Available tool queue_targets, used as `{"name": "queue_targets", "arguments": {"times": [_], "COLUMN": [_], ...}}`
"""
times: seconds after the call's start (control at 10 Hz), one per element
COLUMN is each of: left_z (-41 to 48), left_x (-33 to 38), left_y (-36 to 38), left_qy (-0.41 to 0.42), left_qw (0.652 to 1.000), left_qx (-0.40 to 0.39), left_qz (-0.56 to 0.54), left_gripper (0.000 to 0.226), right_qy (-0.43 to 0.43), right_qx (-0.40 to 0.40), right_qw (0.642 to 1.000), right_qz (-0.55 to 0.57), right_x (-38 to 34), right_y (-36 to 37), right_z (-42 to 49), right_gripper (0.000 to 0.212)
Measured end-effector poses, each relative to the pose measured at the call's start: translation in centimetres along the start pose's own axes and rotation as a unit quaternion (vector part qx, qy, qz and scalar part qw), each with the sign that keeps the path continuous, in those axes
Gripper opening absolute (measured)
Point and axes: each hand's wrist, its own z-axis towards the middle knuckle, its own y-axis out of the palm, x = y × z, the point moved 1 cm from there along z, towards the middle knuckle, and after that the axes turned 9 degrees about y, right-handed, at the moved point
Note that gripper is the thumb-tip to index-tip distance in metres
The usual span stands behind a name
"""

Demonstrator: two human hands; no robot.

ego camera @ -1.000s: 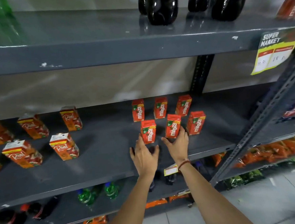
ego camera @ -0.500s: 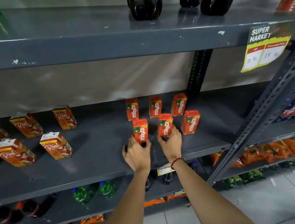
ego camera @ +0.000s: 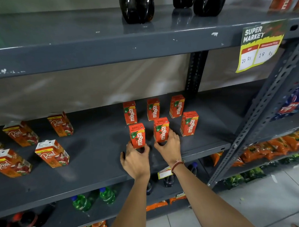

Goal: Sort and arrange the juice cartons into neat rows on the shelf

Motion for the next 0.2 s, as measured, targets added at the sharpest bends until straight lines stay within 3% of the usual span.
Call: {"name": "queue_targets", "arguments": {"times": [0.2], "left_z": [-0.13], "left_x": [-0.11], "left_y": [-0.19], "left_qy": [0.003], "left_qw": [1.000], "left_qx": [-0.011], "left_qz": [-0.017], "left_gripper": [0.042], "right_qy": [0.000], "right_qx": [-0.002], "right_qw": [1.000], "right_qz": [0.011], "right_x": [-0.46], "right_y": [-0.37], "right_z": [-0.68], "right_gripper": [0.063]}}
